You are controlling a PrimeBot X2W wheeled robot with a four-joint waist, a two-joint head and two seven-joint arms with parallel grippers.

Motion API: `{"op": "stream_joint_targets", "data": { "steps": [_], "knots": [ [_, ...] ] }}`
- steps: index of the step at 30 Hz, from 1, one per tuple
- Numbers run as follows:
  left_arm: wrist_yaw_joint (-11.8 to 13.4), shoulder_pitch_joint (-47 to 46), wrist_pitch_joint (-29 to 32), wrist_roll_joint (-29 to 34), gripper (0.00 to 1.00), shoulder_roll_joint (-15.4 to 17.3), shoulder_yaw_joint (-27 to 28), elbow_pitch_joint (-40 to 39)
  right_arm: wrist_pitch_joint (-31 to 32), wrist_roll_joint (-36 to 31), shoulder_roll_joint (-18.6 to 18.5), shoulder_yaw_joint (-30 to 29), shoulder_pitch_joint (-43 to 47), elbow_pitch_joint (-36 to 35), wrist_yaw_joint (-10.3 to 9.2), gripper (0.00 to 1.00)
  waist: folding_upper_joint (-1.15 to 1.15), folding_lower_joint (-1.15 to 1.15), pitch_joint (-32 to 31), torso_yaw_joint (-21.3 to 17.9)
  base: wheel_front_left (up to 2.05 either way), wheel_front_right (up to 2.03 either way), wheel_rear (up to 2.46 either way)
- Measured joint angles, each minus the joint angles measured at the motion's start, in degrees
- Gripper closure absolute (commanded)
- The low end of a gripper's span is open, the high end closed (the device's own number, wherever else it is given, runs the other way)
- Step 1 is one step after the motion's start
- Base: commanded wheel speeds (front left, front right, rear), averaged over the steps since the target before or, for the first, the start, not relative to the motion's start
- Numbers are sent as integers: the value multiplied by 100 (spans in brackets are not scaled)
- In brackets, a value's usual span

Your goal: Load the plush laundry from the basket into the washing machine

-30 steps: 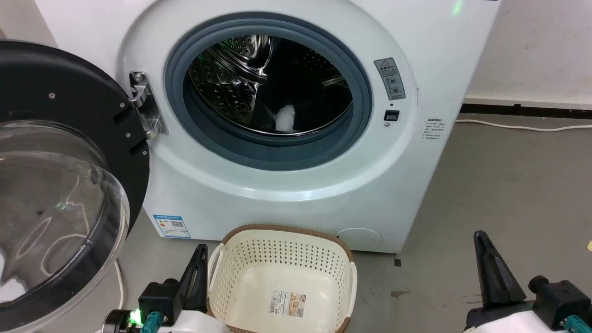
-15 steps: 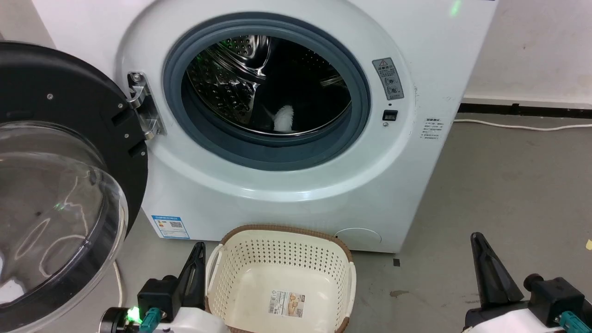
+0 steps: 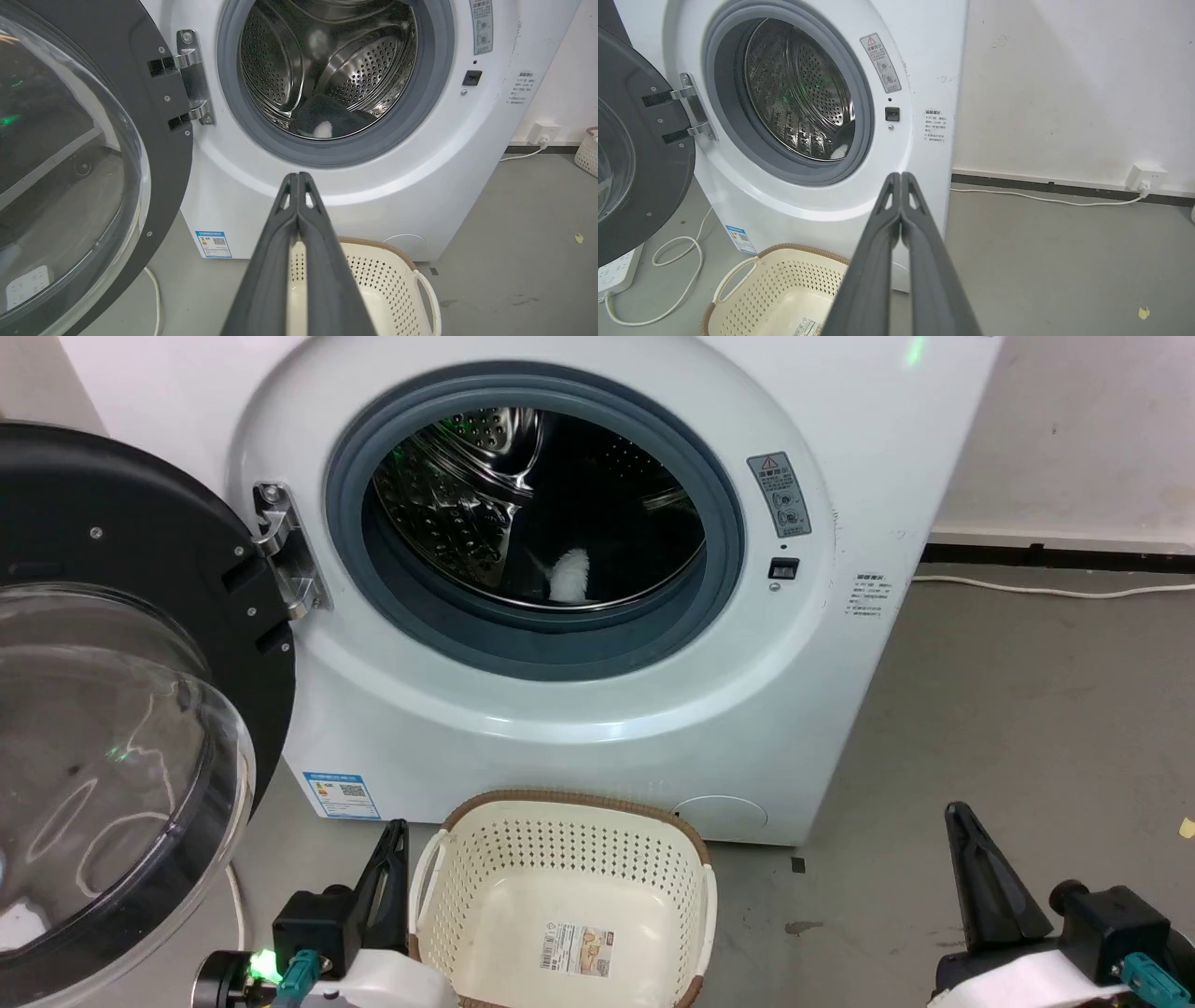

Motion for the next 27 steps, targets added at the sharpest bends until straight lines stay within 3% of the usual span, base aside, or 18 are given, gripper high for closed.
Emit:
{"op": "stream_joint_targets", "data": {
  "steps": [27],
  "knots": [
    [0, 0, 348, 202, 100, -2, 141, -250, 348, -162, 0, 22, -77, 15, -1, 100, 0, 0, -3, -52, 0, 0, 0]
  ]
}}
